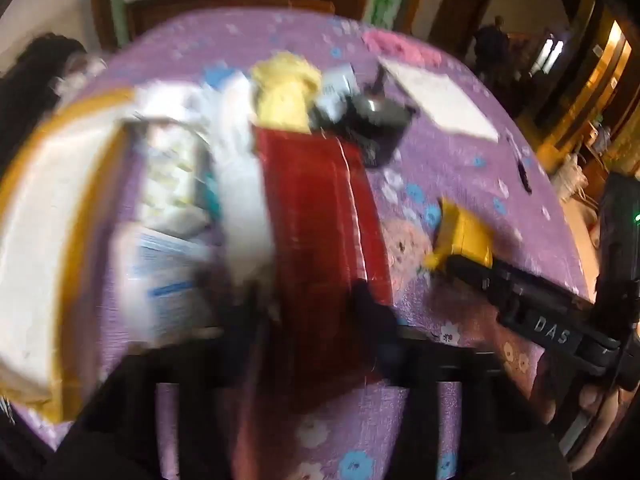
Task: Organize soft objects
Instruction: 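Carry the yellow snack bag into the tray with the right tool while the left places the red packet, then grasp the pink fuzzy ball with the right tool while the left tool grasps the white towel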
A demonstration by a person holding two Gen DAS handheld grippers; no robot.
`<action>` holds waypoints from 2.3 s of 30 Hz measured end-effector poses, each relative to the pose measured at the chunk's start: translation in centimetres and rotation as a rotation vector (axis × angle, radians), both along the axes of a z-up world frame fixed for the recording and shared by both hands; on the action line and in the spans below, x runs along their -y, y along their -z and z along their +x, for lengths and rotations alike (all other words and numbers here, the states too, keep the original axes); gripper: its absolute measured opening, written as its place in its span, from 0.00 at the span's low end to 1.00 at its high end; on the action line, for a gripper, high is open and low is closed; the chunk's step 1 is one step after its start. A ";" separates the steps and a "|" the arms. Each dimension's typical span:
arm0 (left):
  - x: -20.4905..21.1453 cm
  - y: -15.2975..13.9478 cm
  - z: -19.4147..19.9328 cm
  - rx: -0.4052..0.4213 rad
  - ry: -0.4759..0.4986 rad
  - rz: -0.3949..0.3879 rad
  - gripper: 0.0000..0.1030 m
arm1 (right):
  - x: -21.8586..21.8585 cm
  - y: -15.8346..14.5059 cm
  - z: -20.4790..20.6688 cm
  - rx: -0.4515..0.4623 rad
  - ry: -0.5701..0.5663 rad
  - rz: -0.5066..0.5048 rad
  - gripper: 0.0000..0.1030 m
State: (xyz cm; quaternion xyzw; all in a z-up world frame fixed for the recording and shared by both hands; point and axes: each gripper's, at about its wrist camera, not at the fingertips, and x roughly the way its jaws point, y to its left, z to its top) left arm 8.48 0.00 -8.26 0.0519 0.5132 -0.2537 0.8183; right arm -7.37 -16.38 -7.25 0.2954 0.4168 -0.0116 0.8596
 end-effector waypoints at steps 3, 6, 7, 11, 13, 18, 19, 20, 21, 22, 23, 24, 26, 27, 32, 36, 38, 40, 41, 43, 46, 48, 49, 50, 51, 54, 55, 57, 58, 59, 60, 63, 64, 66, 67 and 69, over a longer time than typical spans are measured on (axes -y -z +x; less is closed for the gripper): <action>-0.3 -0.4 -0.6 0.043 0.034 -0.023 0.22 | -0.6 -0.3 0.6 -0.013 -0.017 -0.053 0.39; -1.9 -0.4 -0.5 -0.020 0.062 -0.106 0.17 | 0.1 0.0 0.3 -0.020 -0.055 -0.048 0.35; -2.5 -0.5 -0.6 -0.034 0.072 -0.136 0.16 | 0.2 -0.1 0.7 -0.023 -0.044 -0.029 0.35; -5.7 -0.6 -1.4 -0.097 0.082 -0.214 0.14 | 0.2 -1.4 0.3 0.059 -0.019 -0.009 0.35; -7.0 -0.6 -2.2 -0.140 0.079 -0.254 0.14 | -0.2 -2.2 0.5 0.093 -0.020 -0.032 0.35; -9.3 -1.8 -4.9 -0.150 0.053 -0.331 0.12 | -1.4 -4.3 -1.2 0.187 -0.060 0.000 0.35; -9.7 -2.2 -5.1 -0.145 0.042 -0.344 0.11 | -2.1 -4.8 -1.4 0.197 -0.083 -0.007 0.35; -10.4 -2.9 -5.4 -0.136 0.030 -0.361 0.11 | -2.6 -5.2 -1.6 0.180 -0.108 -0.001 0.35; -11.3 -3.8 -5.6 -0.124 0.014 -0.377 0.11 | -3.1 -5.5 -1.7 0.179 -0.140 0.012 0.35; -12.1 -4.7 -5.7 -0.110 -0.005 -0.390 0.10 | -4.0 -6.0 -1.9 0.208 -0.179 0.027 0.35; -13.3 -5.8 -5.9 -0.093 -0.032 -0.404 0.09 | -4.6 -6.8 -2.2 0.235 -0.208 0.033 0.35; -14.7 -7.2 -6.0 -0.066 -0.067 -0.423 0.09 | -5.3 -7.5 -2.4 0.252 -0.242 0.034 0.35; -17.5 -9.4 -6.0 -0.003 -0.127 -0.443 0.08 | -5.9 -8.6 -2.4 0.254 -0.311 0.042 0.35; -18.9 -10.4 -6.0 0.036 -0.165 -0.436 0.08 | -6.4 -9.4 -2.7 0.276 -0.340 0.036 0.35; -24.9 -12.6 -4.8 0.137 -0.299 -0.436 0.08 | -11.0 -10.8 -0.6 0.294 -0.446 -0.086 0.35; -26.5 -10.5 -1.0 0.171 -0.388 -0.355 0.08 | -15.1 -8.7 4.1 0.238 -0.538 -0.172 0.35; -26.9 -8.3 0.9 0.146 -0.406 -0.311 0.08 | -17.9 -7.6 6.7 0.204 -0.567 -0.217 0.35; -27.1 -5.7 2.5 0.098 -0.427 -0.260 0.07 | -19.8 -5.5 10.3 0.140 -0.587 -0.277 0.35; -27.2 -4.6 2.8 0.074 -0.430 -0.259 0.07 | -21.1 -4.7 11.3 0.115 -0.591 -0.291 0.35; -27.4 -2.8 3.5 0.058 -0.456 -0.210 0.07 | -22.5 -3.4 12.9 0.081 -0.598 -0.305 0.36; -27.9 -1.5 4.1 0.018 -0.479 -0.157 0.07 | -23.2 -2.0 15.1 0.073 -0.599 -0.324 0.44; -28.1 -1.5 3.7 -0.007 -0.480 -0.149 0.09 | -23.4 -2.7 15.5 0.114 -0.610 -0.305 0.58; -28.1 -1.7 3.3 -0.003 -0.471 -0.143 0.13 | -23.2 -2.9 15.4 0.131 -0.609 -0.294 0.65; -27.9 -2.2 2.7 0.014 -0.470 -0.129 0.23 | -22.7 -3.4 15.0 0.158 -0.595 -0.279 0.78; -27.8 -2.7 2.1 0.034 -0.473 -0.119 0.30 | -22.3 -4.1 13.8 0.199 -0.579 -0.256 0.85; -26.6 -4.8 -0.2 0.119 -0.465 -0.133 0.60 | -19.9 -5.5 11.8 0.297 -0.540 -0.215 0.90; -25.9 -5.3 -0.6 0.136 -0.450 -0.141 0.61 | -19.0 -5.8 11.0 0.320 -0.519 -0.199 0.90; -23.6 -6.3 -2.1 0.159 -0.390 -0.149 0.61 | -16.5 -6.0 10.2 0.354 -0.465 -0.166 0.96; -22.4 -6.7 -2.7 0.166 -0.361 -0.148 0.61 | -15.4 -5.9 9.1 0.364 -0.445 -0.138 0.99; -20.9 -6.9 -3.4 0.172 -0.324 -0.146 0.62 | -14.1 -5.7 8.2 0.370 -0.425 -0.109 1.00; -19.5 -7.1 -3.9 0.170 -0.288 -0.148 0.62 | -12.5 -5.5 8.3 0.366 -0.391 -0.083 1.00; -15.7 -6.9 -4.9 0.157 -0.196 -0.142 0.63 | -9.2 -3.6 10.7 0.340 -0.315 -0.084 1.00; -14.6 -6.7 -5.0 0.153 -0.177 -0.126 0.63 | -9.3 -3.2 11.3 0.326 -0.300 -0.091 0.99; -12.8 -6.3 -4.9 0.139 -0.148 -0.112 0.63 | -10.7 -2.8 11.9 0.289 -0.254 -0.120 0.97; -12.1 -6.2 -4.7 0.131 -0.135 -0.117 0.63 | -10.5 -2.3 14.0 0.274 -0.221 -0.139 0.95; -10.6 -5.9 -4.1 0.112 -0.108 -0.114 0.63 | -12.1 -2.3 13.7 0.247 -0.161 -0.170 0.88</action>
